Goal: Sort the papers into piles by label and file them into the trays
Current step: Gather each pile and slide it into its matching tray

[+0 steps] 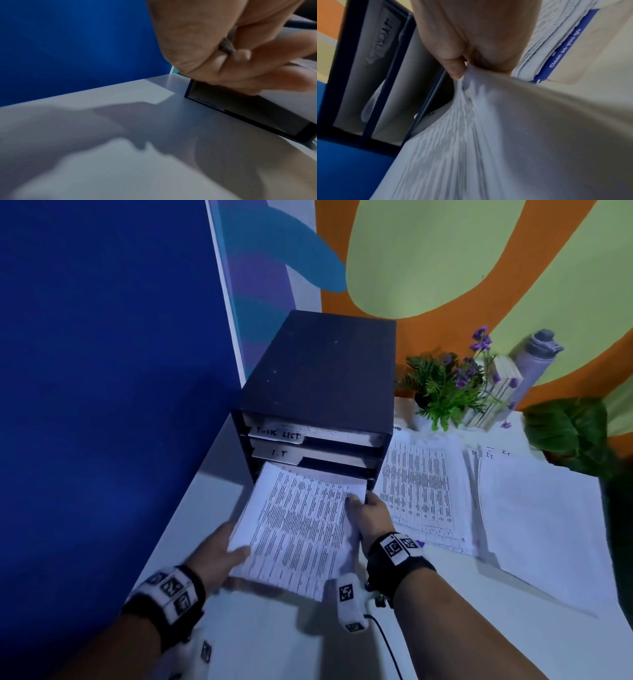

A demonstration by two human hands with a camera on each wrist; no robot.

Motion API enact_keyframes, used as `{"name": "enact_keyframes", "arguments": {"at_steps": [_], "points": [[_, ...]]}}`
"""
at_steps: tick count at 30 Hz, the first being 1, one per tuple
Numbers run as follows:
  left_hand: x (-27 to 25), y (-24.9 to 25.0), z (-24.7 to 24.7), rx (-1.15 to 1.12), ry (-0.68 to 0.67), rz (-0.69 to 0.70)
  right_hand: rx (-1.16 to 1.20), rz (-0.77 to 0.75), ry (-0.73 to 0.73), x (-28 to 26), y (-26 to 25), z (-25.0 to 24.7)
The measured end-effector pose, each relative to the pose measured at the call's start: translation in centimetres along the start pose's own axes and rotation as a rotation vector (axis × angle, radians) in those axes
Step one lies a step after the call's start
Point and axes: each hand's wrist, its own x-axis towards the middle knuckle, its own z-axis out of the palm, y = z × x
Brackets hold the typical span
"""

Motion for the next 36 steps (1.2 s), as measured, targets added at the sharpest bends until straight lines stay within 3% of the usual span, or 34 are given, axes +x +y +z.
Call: {"name": "enact_keyframes", "arguments": {"at_steps": [5,9,13,15,20,26,29,33,36], "points": [[6.4,3.7,0.3,-0.001,0.058,-0.029,-0.156,-0.002,-0.079,-0.7,2.0,0.1],[11.0,5.5,0.9,0.072,0.115,0.000,-0.020,-0.079,0.073,-0.5,2.2,0.8],[13.8,6.1,1.7,-0.044,0.216,-0.046,0.102,-0.149,0.039,0.0,0.2,1.6],[14.3,6.4,2.3,-0.114,0.235,-0.043,0.104,-0.159,0.067,0.5,-0.3,1.9],[14.2,6.8,2.9,0.033,0.324,0.018,0.087,-0.186,0.074,2.1,1.1,2.0],[11.9,5.0,5.0,-0.081,0.411,0.093,0.301,-0.109,0.110,0.5,2.2,-0.5],[9.8,4.4,8.0,-0.036,0.321,0.123,0.214,-0.150,0.174,0.5,4.2,-4.5],[7.9,4.1,13.3,-0.060,0.094,0.047,0.001,-0.222,0.326,0.7,5.6,-12.5],[7.5,5.0,17.2,-0.077,0.001,0.009,-0.187,-0.234,0.471,0.5,6.1,-19.3]]}}
